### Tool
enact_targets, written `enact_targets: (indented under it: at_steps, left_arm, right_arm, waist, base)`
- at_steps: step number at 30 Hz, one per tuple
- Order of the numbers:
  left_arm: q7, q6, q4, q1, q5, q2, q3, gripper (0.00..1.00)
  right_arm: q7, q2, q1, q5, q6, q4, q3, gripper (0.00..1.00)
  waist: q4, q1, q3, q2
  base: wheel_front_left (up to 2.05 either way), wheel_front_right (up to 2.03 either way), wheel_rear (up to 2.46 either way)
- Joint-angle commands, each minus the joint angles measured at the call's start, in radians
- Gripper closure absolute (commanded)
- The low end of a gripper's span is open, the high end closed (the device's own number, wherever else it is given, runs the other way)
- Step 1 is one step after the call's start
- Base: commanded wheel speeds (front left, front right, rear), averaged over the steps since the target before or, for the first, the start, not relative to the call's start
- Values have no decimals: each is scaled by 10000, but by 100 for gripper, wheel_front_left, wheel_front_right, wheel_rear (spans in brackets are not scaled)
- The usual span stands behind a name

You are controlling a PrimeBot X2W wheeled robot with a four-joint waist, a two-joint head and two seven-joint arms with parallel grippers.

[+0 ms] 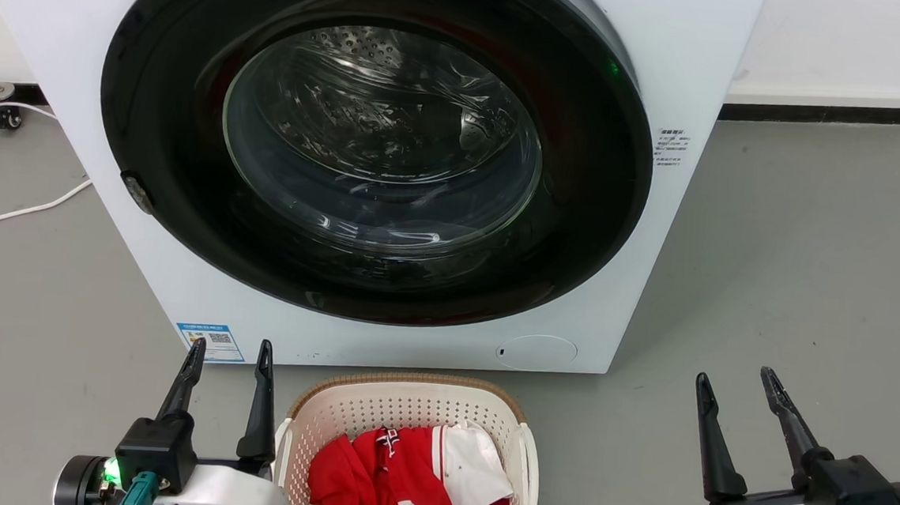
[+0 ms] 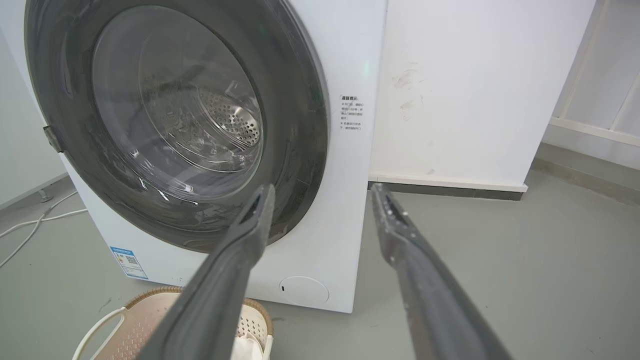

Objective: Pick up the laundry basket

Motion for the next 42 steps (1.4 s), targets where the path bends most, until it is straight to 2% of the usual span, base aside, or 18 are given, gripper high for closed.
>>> enact_targets:
  at_steps: [1,24,33,42]
  left_arm:
    - [-26,59,4,89,32,24,-11,0]
    - [-26,66,25,14,-34,23,49,0]
    - [-25,-316,388,-711,196,25,392,0]
    - [-25,-831,1771,-1834,63,255,954,0]
  right_arm:
    - [-35,-44,58,77,-5,12,11,0]
    - [-35,-44,-57,25,-5,87,67,0]
    - [-30,-43,-665,-117,-3,390,611,0]
    - [-29,-43,-1762,-100,-5,1248,1092,0]
  waist:
    - [1,0,1,-1]
    - [14,0,145,-1]
    - [166,0,997,-1]
    - [297,0,2172,-1]
  base:
    - [0,0,0]
    - [0,0,0]
    - [0,0,0]
    - [0,0,0]
